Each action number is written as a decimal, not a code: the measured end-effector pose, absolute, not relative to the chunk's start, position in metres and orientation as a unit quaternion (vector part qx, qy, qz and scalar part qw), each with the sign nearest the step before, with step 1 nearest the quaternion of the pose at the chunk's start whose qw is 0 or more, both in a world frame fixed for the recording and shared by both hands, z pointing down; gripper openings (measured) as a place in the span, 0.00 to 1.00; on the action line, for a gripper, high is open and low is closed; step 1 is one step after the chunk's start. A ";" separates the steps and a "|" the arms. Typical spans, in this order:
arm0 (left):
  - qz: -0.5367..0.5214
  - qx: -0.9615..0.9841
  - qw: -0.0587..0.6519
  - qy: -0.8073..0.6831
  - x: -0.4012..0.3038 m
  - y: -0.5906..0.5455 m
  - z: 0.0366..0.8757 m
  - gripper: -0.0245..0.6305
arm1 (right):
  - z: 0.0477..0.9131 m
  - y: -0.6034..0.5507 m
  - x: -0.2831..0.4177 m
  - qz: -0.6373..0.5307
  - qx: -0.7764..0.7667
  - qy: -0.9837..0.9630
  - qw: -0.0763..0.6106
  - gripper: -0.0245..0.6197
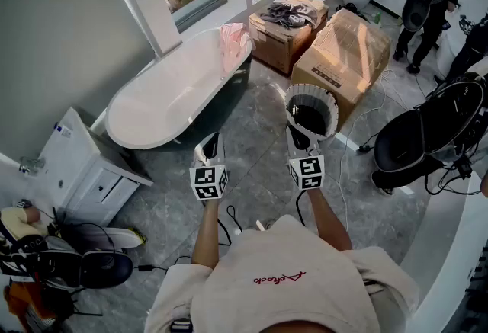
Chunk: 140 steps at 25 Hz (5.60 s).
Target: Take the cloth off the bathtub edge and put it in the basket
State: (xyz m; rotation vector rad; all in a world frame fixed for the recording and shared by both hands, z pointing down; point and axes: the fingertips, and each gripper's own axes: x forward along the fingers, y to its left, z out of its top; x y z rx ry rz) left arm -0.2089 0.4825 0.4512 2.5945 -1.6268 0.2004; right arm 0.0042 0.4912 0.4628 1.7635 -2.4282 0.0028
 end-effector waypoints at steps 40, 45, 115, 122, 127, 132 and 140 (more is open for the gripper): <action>0.050 0.846 0.042 -0.530 -0.163 0.438 0.469 0.04 | 0.482 0.436 0.041 0.034 0.558 -0.827 0.056 0.05; 0.048 0.850 0.044 -0.523 -0.166 0.407 0.472 0.04 | 0.484 0.406 0.034 0.032 0.558 -0.827 0.058 0.05; 0.040 0.872 0.061 -0.485 -0.223 -0.096 0.482 0.04 | 0.502 -0.079 -0.030 0.052 0.578 -0.809 0.095 0.05; 0.043 0.868 0.073 -0.490 -0.206 -0.160 0.487 0.04 | 0.507 -0.148 -0.013 0.058 0.571 -0.812 0.106 0.05; 0.046 0.867 0.076 -0.491 -0.193 -0.218 0.485 0.04 | 0.512 -0.202 -0.002 0.071 0.569 -0.812 0.109 0.05; 0.056 0.868 0.078 -0.487 -0.176 -0.279 0.487 0.04 | 0.513 -0.261 0.014 0.075 0.570 -0.811 0.109 0.05; 0.076 0.865 0.074 -0.491 -0.162 -0.368 0.493 0.04 | 0.518 -0.347 0.029 0.080 0.559 -0.817 0.114 0.05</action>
